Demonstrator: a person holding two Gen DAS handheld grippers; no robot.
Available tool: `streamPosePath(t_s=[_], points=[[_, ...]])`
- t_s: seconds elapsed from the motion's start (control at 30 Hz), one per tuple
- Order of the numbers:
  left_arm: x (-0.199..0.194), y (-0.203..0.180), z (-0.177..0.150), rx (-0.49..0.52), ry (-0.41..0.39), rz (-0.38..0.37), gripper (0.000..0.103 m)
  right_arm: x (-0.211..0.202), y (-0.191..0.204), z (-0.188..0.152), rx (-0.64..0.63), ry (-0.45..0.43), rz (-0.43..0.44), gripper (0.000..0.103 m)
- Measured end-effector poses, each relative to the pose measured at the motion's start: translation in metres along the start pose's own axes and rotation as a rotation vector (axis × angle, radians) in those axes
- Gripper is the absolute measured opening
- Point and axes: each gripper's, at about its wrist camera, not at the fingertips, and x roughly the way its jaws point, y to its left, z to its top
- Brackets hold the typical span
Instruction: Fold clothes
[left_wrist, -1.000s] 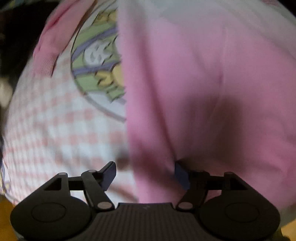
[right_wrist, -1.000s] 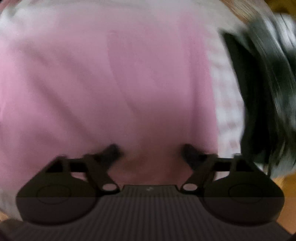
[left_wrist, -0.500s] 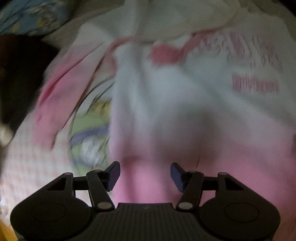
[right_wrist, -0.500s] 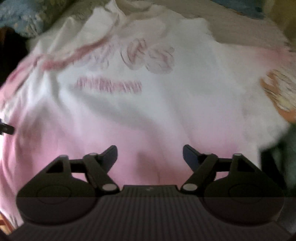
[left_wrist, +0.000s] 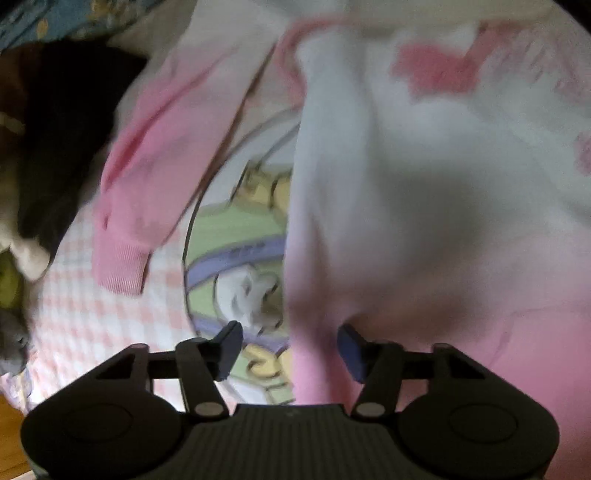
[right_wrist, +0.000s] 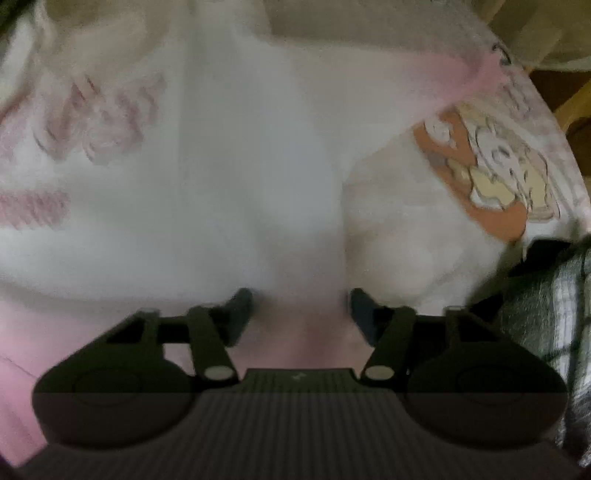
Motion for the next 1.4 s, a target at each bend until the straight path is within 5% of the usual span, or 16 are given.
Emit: streamPosePath(t_s=[0.13,0.27,0.33,0.37,0.47,0.53,0.6,0.63,0.73,0.87,0.97,1.1,1.27,1.4], points=[[-0.028,-0.035,0.035,0.052,-0.141,-0.148,0.06,-0.005,0.043,0.037,0.011,-0.071,0.219,0.06],[-0.035,-0.091,0.09,0.154,-0.221,-0.222,0.064,0.021,0.098,0.07,-0.076,-0.093,0.276,0.06],[-0.02,-0.106,0.116,0.191,-0.224,-0.165,0.064,0.038,0.107,0.084,-0.083,-0.08,0.262,0.059],[-0.013,-0.109,0.126,0.197,-0.221,-0.145,0.073,0.045,0.105,0.088,-0.088,-0.075,0.249,0.059],[0.0,-0.089,0.142,0.157,-0.2,-0.225,0.078,0.06,0.087,0.096,-0.114,-0.083,0.183,0.059],[0.001,-0.074,0.139,0.154,-0.195,-0.261,0.078,0.067,0.055,0.098,-0.078,-0.085,0.055,0.071],[-0.006,-0.063,0.135,0.134,-0.163,-0.268,0.067,0.073,0.015,0.102,0.007,-0.058,-0.02,0.071],[-0.012,-0.058,0.133,0.129,-0.156,-0.275,0.054,0.073,0.001,0.104,0.023,-0.042,-0.035,0.065],[-0.044,-0.043,0.133,0.151,-0.227,-0.303,0.054,0.061,-0.004,0.114,-0.032,-0.027,-0.03,0.054],[-0.078,-0.044,0.176,0.196,-0.354,-0.18,0.059,0.031,0.024,0.147,-0.137,-0.206,0.033,0.065],[-0.084,-0.049,0.225,0.252,-0.383,-0.084,0.059,0.039,0.04,0.18,-0.213,-0.305,-0.014,0.075],[-0.082,-0.064,0.25,0.283,-0.375,-0.028,0.058,0.074,0.051,0.219,-0.288,-0.175,0.071,0.074],[-0.067,-0.071,0.28,0.242,-0.365,-0.026,0.059,0.044,0.064,0.208,-0.414,-0.287,0.187,0.075],[-0.047,-0.077,0.288,0.243,-0.345,0.018,0.06,0.071,0.065,0.209,-0.471,-0.215,0.113,0.074]])
